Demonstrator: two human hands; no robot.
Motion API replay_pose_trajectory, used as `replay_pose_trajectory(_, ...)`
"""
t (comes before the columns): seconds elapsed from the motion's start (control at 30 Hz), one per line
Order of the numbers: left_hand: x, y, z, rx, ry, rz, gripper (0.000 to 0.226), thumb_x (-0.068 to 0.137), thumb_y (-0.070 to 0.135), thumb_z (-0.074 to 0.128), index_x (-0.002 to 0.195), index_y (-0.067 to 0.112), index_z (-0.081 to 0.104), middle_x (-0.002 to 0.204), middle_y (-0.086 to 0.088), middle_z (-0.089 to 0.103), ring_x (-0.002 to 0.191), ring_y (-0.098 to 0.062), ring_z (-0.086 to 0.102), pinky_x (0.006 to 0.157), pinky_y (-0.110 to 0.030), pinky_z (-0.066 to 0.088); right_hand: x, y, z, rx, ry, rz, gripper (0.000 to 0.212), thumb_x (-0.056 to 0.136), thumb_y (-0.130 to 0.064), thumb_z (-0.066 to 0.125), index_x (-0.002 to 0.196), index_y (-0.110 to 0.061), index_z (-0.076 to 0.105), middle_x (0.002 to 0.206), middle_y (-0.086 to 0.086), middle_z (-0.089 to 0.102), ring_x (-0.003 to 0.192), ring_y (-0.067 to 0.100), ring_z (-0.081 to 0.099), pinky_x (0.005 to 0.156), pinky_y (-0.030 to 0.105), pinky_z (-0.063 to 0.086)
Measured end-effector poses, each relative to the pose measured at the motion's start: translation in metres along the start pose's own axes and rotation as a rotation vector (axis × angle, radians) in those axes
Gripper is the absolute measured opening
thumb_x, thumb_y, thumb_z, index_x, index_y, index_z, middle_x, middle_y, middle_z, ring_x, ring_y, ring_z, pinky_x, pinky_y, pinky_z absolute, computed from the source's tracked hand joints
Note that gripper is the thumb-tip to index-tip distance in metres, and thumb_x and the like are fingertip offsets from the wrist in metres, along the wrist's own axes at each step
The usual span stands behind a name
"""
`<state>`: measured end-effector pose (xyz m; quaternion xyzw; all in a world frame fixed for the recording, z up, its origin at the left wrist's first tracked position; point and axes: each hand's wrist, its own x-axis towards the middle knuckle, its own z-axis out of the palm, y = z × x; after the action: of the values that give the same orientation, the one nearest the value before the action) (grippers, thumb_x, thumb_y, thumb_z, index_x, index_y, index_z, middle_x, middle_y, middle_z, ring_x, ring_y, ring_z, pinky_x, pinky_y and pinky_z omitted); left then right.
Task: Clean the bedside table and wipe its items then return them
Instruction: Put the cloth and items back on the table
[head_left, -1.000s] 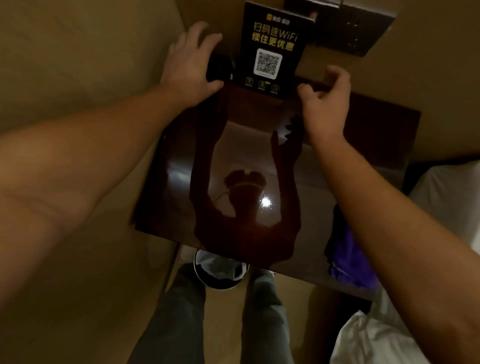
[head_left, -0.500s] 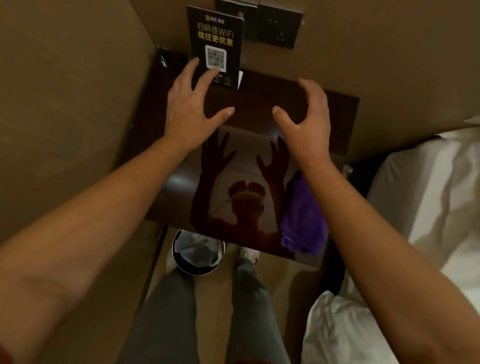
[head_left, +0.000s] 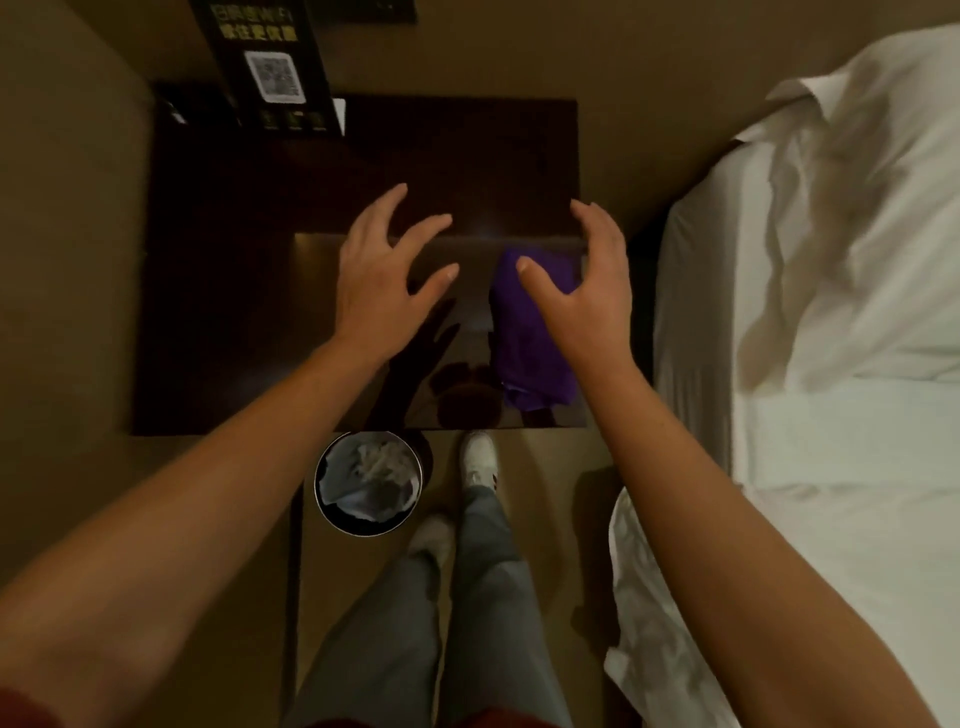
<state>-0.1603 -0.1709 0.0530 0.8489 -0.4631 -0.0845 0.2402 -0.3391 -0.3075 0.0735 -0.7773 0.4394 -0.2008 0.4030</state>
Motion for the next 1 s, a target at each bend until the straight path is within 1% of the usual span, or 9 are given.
replay_pose_trajectory(0.23, -0.033, 0.057, 0.026, -0.067, -0.130, 0.181, 0.053, 0.094, 0.052, 0.059, 0.142, 0.030, 0.056, 0.161, -0.009, 0.033, 0.148, -0.032, 0.031, 0.117, -0.054, 0.034, -0.068, 0.022, -0.041, 0.007, 0.197, 0.107, 0.073, 0.087, -0.050, 0.071, 0.150, -0.026, 0.045, 0.159, 0.000, 0.040, 0.146, 0.015, 0.037, 0.114, 0.030, 0.034)
replay_pose_trajectory(0.37, -0.062, 0.099, 0.051, -0.080, -0.216, 0.290, 0.053, 0.094, 0.052, 0.058, 0.143, 0.030, 0.053, 0.162, -0.009, 0.033, 0.148, -0.032, 0.030, 0.118, -0.055, 0.031, -0.123, 0.044, -0.071, 0.008, 0.284, 0.207, 0.069, 0.089, -0.047, 0.072, 0.150, -0.031, 0.044, 0.160, -0.002, 0.038, 0.146, 0.013, 0.035, 0.113, 0.028, 0.031)
replay_pose_trajectory(0.5, -0.094, 0.148, 0.078, -0.133, -0.292, 0.381, 0.050, 0.095, 0.053, 0.058, 0.141, 0.034, 0.054, 0.161, -0.005, 0.035, 0.148, -0.030, 0.031, 0.118, -0.054, 0.032, -0.184, 0.071, -0.112, 0.005, 0.388, 0.318, 0.067, 0.088, -0.046, 0.072, 0.148, -0.031, 0.047, 0.157, 0.000, 0.042, 0.145, 0.015, 0.039, 0.118, 0.039, 0.038)
replay_pose_trajectory(0.6, -0.124, 0.182, 0.099, -0.151, -0.366, 0.462, 0.048, 0.095, 0.053, 0.059, 0.139, 0.035, 0.055, 0.160, -0.004, 0.036, 0.147, -0.030, 0.032, 0.116, -0.056, 0.034, -0.233, 0.094, -0.142, 0.019, 0.474, 0.378, 0.061, 0.089, -0.042, 0.073, 0.145, -0.028, 0.053, 0.156, -0.001, 0.044, 0.145, 0.010, 0.038, 0.118, 0.030, 0.034)
replay_pose_trajectory(0.77, -0.189, 0.243, 0.136, -0.128, -0.452, 0.606, 0.048, 0.096, 0.052, 0.061, 0.139, 0.034, 0.055, 0.158, -0.005, 0.038, 0.145, -0.032, 0.034, 0.114, -0.058, 0.036, -0.318, 0.137, -0.187, 0.068, 0.614, 0.487, 0.056, 0.090, -0.035, 0.074, 0.142, -0.029, 0.055, 0.153, -0.004, 0.045, 0.144, 0.011, 0.040, 0.113, 0.047, 0.044)
replay_pose_trajectory(0.83, -0.216, 0.270, 0.151, -0.119, -0.478, 0.659, 0.048, 0.095, 0.051, 0.062, 0.139, 0.033, 0.057, 0.157, -0.004, 0.039, 0.143, -0.031, 0.036, 0.113, -0.055, 0.037, -0.353, 0.156, -0.205, 0.084, 0.666, 0.523, 0.056, 0.088, -0.034, 0.075, 0.140, -0.031, 0.056, 0.151, -0.006, 0.047, 0.131, 0.011, 0.052, 0.105, 0.041, 0.050)
replay_pose_trajectory(0.87, -0.231, 0.283, 0.158, -0.115, -0.492, 0.684, 0.047, 0.095, 0.051, 0.062, 0.138, 0.032, 0.058, 0.157, -0.004, 0.040, 0.140, -0.030, 0.038, 0.112, -0.053, 0.038, -0.371, 0.166, -0.213, 0.092, 0.692, 0.540, 0.055, 0.087, -0.034, 0.076, 0.139, -0.031, 0.057, 0.148, -0.007, 0.049, 0.119, 0.010, 0.058, 0.098, 0.034, 0.053)
replay_pose_trajectory(0.93, -0.262, 0.310, 0.173, -0.108, -0.512, 0.720, 0.047, 0.094, 0.052, 0.062, 0.136, 0.032, 0.060, 0.152, -0.004, 0.045, 0.129, -0.028, 0.045, 0.106, -0.048, 0.043, -0.409, 0.185, -0.229, 0.101, 0.727, 0.573, 0.055, 0.086, -0.036, 0.076, 0.137, -0.031, 0.058, 0.142, -0.009, 0.052, 0.095, 0.007, 0.063, 0.083, 0.016, 0.051)
replay_pose_trajectory(1.0, -0.296, 0.336, 0.186, -0.104, -0.532, 0.746, 0.046, 0.093, 0.052, 0.062, 0.134, 0.032, 0.062, 0.145, -0.004, 0.050, 0.118, -0.026, 0.050, 0.099, -0.045, 0.047, -0.449, 0.202, -0.244, 0.123, 0.754, 0.611, 0.053, 0.085, -0.038, 0.075, 0.136, -0.033, 0.059, 0.138, -0.012, 0.054, 0.085, 0.004, 0.062, 0.078, 0.009, 0.046)
